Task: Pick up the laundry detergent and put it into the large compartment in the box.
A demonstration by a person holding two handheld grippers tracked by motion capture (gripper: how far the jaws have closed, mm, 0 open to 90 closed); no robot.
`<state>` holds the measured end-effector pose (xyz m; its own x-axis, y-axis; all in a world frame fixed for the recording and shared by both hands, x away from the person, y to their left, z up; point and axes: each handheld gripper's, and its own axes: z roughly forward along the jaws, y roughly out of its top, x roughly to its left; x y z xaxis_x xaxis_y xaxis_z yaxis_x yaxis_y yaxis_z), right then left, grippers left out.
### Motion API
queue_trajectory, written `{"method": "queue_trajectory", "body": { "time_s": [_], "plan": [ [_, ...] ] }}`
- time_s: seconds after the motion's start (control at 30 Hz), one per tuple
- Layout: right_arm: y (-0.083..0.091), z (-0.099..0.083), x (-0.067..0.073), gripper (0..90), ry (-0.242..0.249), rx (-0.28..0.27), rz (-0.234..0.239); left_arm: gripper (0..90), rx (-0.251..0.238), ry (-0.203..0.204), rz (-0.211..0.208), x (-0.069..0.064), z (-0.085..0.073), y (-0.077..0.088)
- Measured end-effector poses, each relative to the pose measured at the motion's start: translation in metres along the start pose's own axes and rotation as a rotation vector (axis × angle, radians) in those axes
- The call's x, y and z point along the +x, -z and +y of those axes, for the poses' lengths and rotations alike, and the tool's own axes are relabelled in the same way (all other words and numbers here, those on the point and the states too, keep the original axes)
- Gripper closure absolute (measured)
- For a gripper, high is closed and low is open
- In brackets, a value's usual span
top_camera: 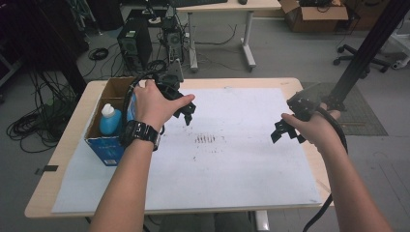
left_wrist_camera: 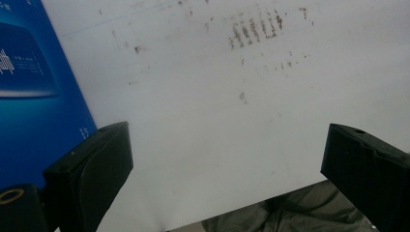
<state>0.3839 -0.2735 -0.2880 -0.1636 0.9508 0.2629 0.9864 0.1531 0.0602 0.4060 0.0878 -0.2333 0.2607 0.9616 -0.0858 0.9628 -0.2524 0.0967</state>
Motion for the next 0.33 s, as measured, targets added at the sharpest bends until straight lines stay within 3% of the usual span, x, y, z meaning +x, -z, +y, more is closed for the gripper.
{"method": "queue_trajectory", "body": {
  "time_s": [0.33],
  "plan": [
    [0.0004,-0.0007,0.0001,3.8,-0.001,0.001,0.002,4.7,0.001,-0.007,0.002,-0.0012,-0.0006,0.0006]
  ]
}}
